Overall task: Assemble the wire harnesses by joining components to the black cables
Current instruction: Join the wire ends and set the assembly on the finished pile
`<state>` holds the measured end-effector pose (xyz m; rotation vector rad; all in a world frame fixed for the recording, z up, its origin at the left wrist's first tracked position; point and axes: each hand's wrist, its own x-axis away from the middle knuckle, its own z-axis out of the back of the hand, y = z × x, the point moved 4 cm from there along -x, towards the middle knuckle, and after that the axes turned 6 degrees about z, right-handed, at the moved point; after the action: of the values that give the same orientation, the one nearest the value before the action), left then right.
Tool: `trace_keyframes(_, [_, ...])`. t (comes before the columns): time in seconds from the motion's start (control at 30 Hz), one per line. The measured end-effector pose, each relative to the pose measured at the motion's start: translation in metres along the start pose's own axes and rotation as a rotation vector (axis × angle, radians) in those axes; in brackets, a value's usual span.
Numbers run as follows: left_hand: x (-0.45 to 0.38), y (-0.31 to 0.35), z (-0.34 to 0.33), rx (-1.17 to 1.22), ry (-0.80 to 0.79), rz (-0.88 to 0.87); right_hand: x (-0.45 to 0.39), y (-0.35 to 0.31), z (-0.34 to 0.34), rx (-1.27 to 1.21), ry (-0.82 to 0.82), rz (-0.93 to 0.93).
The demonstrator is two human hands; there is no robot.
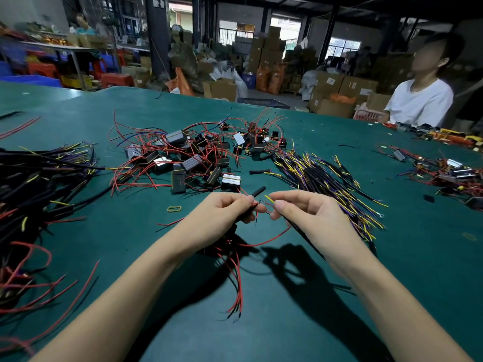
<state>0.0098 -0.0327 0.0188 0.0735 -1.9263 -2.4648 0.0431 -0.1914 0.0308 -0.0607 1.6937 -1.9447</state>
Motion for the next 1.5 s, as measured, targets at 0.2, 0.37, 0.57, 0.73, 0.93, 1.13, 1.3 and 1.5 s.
trace_keyframes(0.2, [0.001,0.001,0.001,-0.01,-0.039,0.03,0.002,0.002,0.002,0.073,-0.007,-0.105])
trace_keyframes(0.37, [-0.004,-0.007,0.004,-0.035,-0.125,0.081,0.003,-0.006,-0.001,-0.014,-0.056,-0.068])
trace_keyframes(0.57, [-0.012,-0.015,0.002,-0.07,-0.206,0.136,0.003,-0.01,-0.001,-0.013,-0.047,0.032])
trace_keyframes(0.73, [-0.014,-0.015,0.006,0.112,-0.23,0.071,0.003,-0.015,-0.004,0.009,-0.088,0.087])
trace_keyframes(0.93, [-0.009,-0.008,0.017,0.205,-0.4,0.136,0.004,-0.013,-0.005,-0.02,-0.095,0.061])
trace_keyframes(1.13, [-0.012,-0.002,0.01,-0.104,-0.439,0.147,0.006,-0.009,-0.01,0.021,-0.161,0.053])
trace_keyframes(1.3, [-0.021,-0.001,0.002,-0.176,-0.194,0.072,0.005,-0.012,-0.004,0.06,-0.16,0.091])
trace_keyframes(1.5, [-0.011,-0.009,0.003,-0.066,-0.065,-0.041,0.006,-0.003,-0.001,0.108,-0.152,0.01])
